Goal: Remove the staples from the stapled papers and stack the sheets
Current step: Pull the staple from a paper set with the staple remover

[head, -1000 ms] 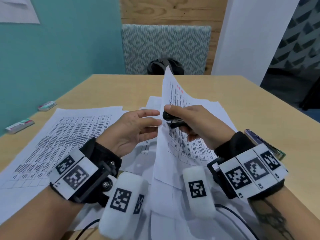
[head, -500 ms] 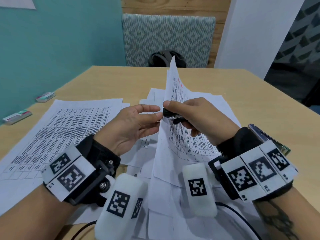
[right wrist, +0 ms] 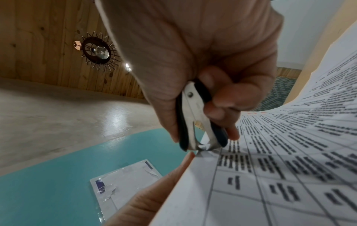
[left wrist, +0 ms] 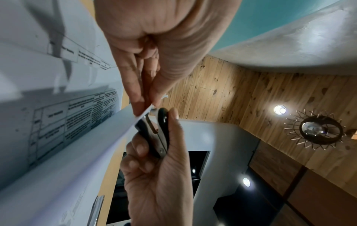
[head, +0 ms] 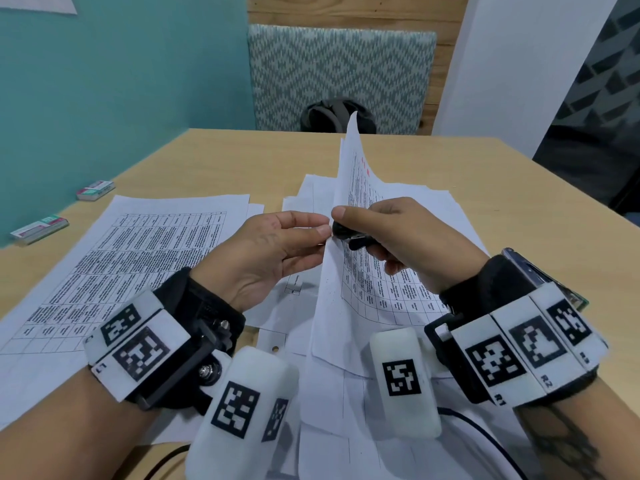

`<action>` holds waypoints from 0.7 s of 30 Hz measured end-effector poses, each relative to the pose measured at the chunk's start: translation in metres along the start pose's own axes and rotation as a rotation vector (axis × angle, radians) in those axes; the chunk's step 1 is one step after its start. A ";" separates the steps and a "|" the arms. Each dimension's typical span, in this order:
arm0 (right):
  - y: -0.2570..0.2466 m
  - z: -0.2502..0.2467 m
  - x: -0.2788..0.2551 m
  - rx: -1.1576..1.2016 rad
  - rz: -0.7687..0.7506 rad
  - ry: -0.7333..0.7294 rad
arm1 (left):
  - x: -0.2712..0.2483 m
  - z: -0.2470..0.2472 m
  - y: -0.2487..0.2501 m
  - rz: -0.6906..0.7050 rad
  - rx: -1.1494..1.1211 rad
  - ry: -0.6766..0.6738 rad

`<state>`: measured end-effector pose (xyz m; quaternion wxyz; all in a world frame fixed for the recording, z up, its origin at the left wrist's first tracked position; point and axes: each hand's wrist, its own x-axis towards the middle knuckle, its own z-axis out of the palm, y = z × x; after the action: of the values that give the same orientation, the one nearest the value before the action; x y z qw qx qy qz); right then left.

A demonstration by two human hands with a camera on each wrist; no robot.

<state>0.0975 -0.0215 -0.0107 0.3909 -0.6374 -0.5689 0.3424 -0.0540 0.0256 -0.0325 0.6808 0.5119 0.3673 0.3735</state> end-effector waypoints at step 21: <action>-0.001 0.003 -0.001 -0.005 0.017 0.002 | -0.006 0.001 0.005 -0.040 0.095 -0.065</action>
<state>0.0944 -0.0226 -0.0107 0.3870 -0.6435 -0.5639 0.3437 -0.0569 0.0212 -0.0266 0.6744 0.5482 0.3726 0.3253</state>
